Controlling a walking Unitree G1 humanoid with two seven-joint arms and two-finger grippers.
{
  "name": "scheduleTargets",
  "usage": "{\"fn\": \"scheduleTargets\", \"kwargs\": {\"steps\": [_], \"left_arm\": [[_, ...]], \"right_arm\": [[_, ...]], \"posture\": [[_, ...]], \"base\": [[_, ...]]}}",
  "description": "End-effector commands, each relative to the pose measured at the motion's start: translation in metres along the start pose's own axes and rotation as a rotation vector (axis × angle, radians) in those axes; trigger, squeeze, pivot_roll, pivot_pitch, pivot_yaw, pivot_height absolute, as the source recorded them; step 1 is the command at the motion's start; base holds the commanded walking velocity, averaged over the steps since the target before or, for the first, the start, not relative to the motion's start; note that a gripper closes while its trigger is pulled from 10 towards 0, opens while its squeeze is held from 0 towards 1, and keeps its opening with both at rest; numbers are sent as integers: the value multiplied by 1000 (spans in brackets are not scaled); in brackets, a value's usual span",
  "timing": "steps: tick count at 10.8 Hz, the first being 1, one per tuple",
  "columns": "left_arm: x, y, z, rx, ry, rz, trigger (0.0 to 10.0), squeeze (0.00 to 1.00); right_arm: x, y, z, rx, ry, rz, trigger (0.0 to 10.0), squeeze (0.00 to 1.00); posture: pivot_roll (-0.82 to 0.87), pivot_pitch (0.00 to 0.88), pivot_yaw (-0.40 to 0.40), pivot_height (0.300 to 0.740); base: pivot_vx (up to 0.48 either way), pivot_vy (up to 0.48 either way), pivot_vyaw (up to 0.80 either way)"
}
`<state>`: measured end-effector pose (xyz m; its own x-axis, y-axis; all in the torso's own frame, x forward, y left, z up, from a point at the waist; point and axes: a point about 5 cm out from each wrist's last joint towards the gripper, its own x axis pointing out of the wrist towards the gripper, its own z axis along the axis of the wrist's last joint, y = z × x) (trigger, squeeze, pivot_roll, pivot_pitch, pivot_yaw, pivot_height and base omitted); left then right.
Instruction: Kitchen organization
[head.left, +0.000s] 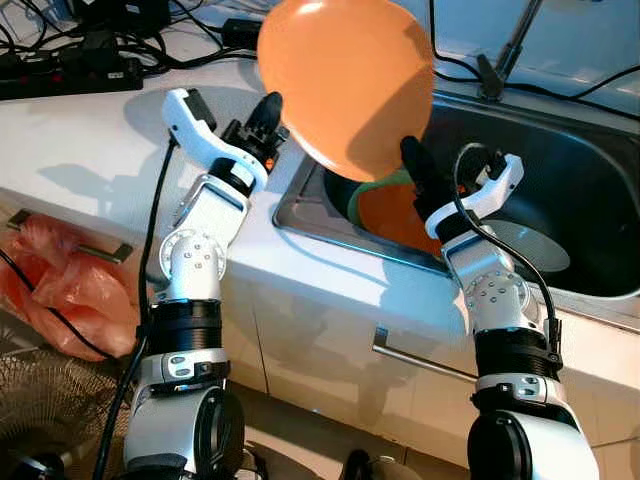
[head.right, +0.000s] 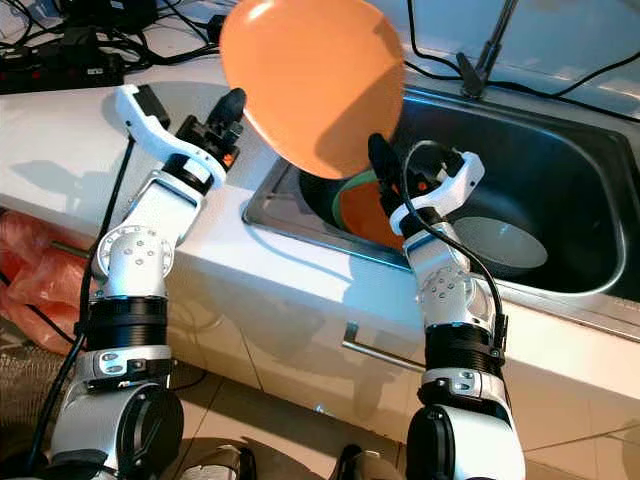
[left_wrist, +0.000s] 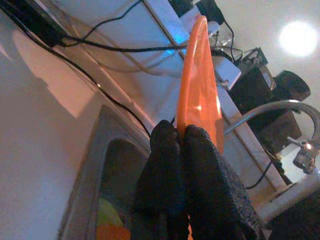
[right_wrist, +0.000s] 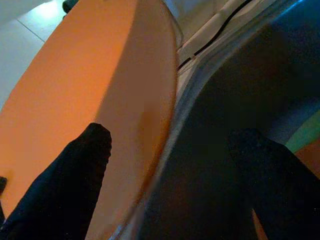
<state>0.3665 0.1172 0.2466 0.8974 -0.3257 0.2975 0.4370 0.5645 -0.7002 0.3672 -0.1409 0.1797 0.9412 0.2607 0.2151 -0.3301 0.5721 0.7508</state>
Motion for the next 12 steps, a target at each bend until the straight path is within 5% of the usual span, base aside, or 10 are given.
{"fn": "scheduleTargets", "kwargs": {"steps": [1, 7, 8, 9, 11, 12], "left_arm": [[0, -12, 1, 1, -7, -74, 10000, 0], [0, -22, -19, -40, 80, -127, 10000, 0], [1, -22, -20, -40, 83, -127, 10000, 0], [1, -22, -21, -37, 92, -122, 10000, 0], [1, -22, -28, -16, 128, -113, 10000, 0], [1, -18, -31, 3, 135, -87, 10000, 1000]], "right_arm": [[3, 8, 7, 7, -23, 38, 10000, 0], [2, 9, 7, 28, -33, 46, 10000, 0], [2, 9, 8, 30, -35, 46, 3922, 0], [1, 9, 8, 40, -42, 46, 0, 0], [1, 9, 9, 46, -47, 45, 0, 0], [1, 9, 10, 52, -54, 47, 0, 0]], "posture": [[27, 123, -36, 740], [25, 126, -33, 740], [25, 126, -33, 740], [26, 126, -32, 740], [25, 126, -31, 740], [25, 125, -31, 740]], "base": [[0, 0, 0], [0, 0, 0], [0, 0, 0], [0, 0, 0], [0, 0, 0], [0, 0, 0]]}}
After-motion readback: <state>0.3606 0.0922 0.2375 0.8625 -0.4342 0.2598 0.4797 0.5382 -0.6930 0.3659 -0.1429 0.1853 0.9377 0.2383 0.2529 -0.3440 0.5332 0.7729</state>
